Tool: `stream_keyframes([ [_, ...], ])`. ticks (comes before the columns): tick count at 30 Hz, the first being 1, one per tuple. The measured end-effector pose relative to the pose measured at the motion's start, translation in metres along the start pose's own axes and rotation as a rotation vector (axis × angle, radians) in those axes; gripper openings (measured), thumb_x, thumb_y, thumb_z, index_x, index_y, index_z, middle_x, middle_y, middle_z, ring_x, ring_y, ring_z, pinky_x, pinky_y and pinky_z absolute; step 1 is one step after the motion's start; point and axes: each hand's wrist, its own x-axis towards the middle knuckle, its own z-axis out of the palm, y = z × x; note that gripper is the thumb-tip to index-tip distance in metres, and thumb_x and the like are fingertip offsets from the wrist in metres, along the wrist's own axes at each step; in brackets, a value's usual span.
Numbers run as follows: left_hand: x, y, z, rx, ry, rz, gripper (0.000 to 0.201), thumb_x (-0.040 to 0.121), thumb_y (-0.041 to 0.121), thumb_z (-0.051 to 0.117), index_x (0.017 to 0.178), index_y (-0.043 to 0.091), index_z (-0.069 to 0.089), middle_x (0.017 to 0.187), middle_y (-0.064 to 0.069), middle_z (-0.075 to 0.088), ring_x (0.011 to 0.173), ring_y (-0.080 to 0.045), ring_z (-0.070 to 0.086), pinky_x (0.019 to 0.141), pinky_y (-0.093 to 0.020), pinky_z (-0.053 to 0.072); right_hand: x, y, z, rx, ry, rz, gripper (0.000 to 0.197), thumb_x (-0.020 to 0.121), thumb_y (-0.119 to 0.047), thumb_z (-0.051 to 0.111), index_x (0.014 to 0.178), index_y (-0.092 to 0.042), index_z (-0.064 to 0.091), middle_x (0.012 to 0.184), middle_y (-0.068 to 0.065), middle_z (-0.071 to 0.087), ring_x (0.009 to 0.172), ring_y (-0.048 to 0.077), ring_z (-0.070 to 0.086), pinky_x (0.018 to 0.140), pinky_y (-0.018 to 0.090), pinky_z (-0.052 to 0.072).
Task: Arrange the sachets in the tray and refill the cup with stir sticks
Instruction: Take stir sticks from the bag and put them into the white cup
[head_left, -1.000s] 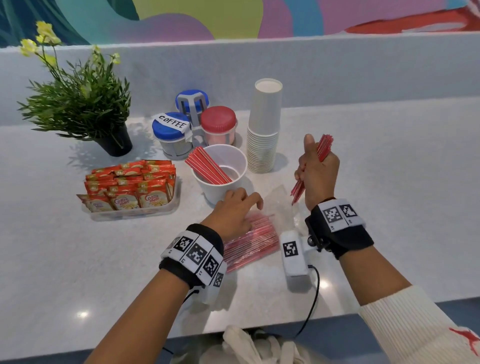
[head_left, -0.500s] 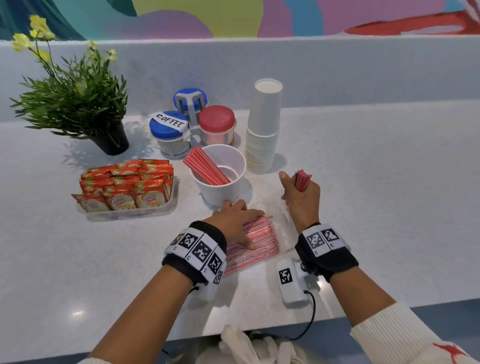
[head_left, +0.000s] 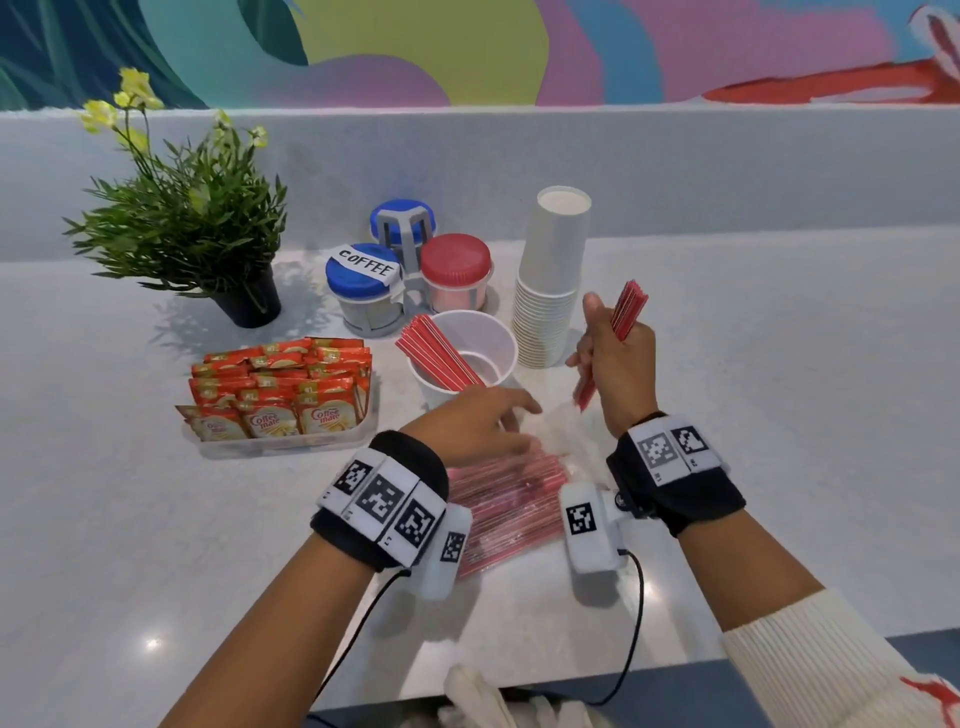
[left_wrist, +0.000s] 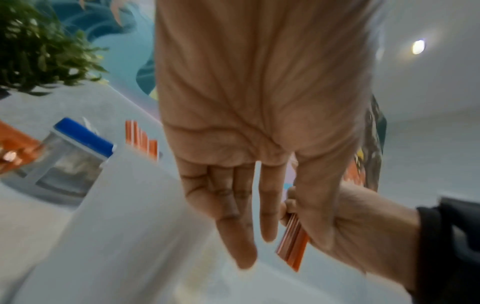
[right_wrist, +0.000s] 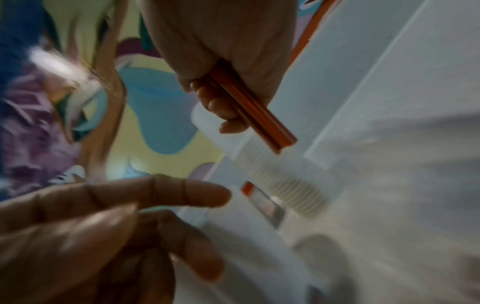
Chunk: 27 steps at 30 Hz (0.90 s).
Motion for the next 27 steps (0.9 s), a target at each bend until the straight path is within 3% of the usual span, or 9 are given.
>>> stream_keyframes([
  [3,-0.012,0.001,-0.032,-0.077,0.210,0.049,0.033,0.090,0.024,0.057,0.122,0.016,0.055,0.094,0.001,0.058,0.084,-0.011,0.053,0.066,-0.007,0.038,0.006,-0.030,0.020,0.142,-0.026,-0.062,0.057,0.096,-0.033,0.046,0.041,-0.019,0.045,0.037,-0.005,0.047,0.042,0.015,0.048,0.049,0.024,0.044],
  [5,-0.018,-0.005,-0.052,-0.111,0.352,0.042,0.027,0.091,0.020,0.056,0.117,0.014,0.058,0.094,-0.002,0.060,0.081,-0.011,0.054,0.062,-0.007,0.040,0.010,-0.045,0.038,0.198,-0.060,-0.110,0.058,0.097,-0.029,0.044,0.040,-0.020,0.046,0.041,-0.004,0.050,0.044,0.010,0.049,0.055,0.019,0.045],
  [9,-0.024,-0.027,-0.074,-0.156,0.578,-0.031,0.021,0.090,0.015,0.058,0.109,0.010,0.062,0.093,-0.003,0.061,0.078,-0.010,0.054,0.064,-0.012,0.041,0.011,-0.053,0.075,0.055,-0.149,-0.150,0.047,0.097,-0.031,0.042,0.054,-0.013,0.045,0.052,0.002,0.047,0.045,0.004,0.047,0.057,0.016,0.043],
  [11,-0.022,-0.038,-0.077,-0.191,0.640,-0.091,0.022,0.087,0.015,0.062,0.108,0.008,0.062,0.091,-0.004,0.059,0.080,-0.012,0.053,0.065,-0.016,0.040,0.007,-0.048,0.089,-0.045,-0.222,-0.147,0.043,0.097,-0.034,0.042,0.058,-0.017,0.046,0.051,-0.004,0.049,0.044,0.001,0.045,0.059,0.019,0.041],
  [14,-0.018,-0.055,-0.072,-0.254,0.651,-0.216,0.032,0.083,0.016,0.068,0.112,0.007,0.058,0.092,-0.004,0.056,0.084,-0.015,0.052,0.071,-0.022,0.040,0.000,-0.035,0.100,-0.205,-0.365,-0.146,0.037,0.096,-0.035,0.043,0.063,-0.020,0.049,0.049,-0.012,0.053,0.046,-0.001,0.047,0.057,0.019,0.037],
  [18,-0.006,-0.068,-0.062,-0.316,0.594,-0.295,0.042,0.080,0.016,0.071,0.117,0.008,0.054,0.094,-0.006,0.058,0.086,-0.017,0.055,0.072,-0.025,0.039,-0.006,-0.015,0.100,-0.534,-0.490,-0.147,0.034,0.094,-0.033,0.045,0.073,-0.010,0.059,0.074,0.008,0.063,0.064,0.018,0.056,0.064,0.025,0.043],
  [22,0.010,-0.073,-0.059,-0.342,0.594,-0.276,0.034,0.080,0.015,0.070,0.111,0.006,0.058,0.091,-0.013,0.065,0.081,-0.022,0.062,0.076,-0.032,0.053,-0.007,-0.007,0.099,-0.718,-0.589,-0.191,0.029,0.093,-0.031,0.049,0.081,-0.008,0.063,0.080,0.010,0.061,0.073,0.018,0.054,0.063,0.025,0.037],
  [24,0.013,-0.076,-0.059,-0.401,0.619,-0.255,0.023,0.082,0.012,0.068,0.102,0.005,0.060,0.085,-0.012,0.065,0.072,-0.019,0.062,0.072,-0.029,0.054,-0.004,-0.007,0.099,-0.745,-0.602,-0.178,0.031,0.093,-0.033,0.049,0.086,-0.007,0.064,0.084,0.010,0.062,0.075,0.017,0.054,0.066,0.025,0.037],
  [27,0.013,-0.084,-0.059,-0.574,0.664,-0.200,0.014,0.090,0.008,0.056,0.099,0.001,0.063,0.087,-0.015,0.065,0.067,-0.015,0.061,0.072,-0.028,0.054,-0.001,-0.004,0.101,-0.828,-0.655,-0.154,0.024,0.092,-0.032,0.052,0.079,-0.013,0.059,0.080,0.007,0.058,0.073,0.019,0.052,0.069,0.025,0.035],
])
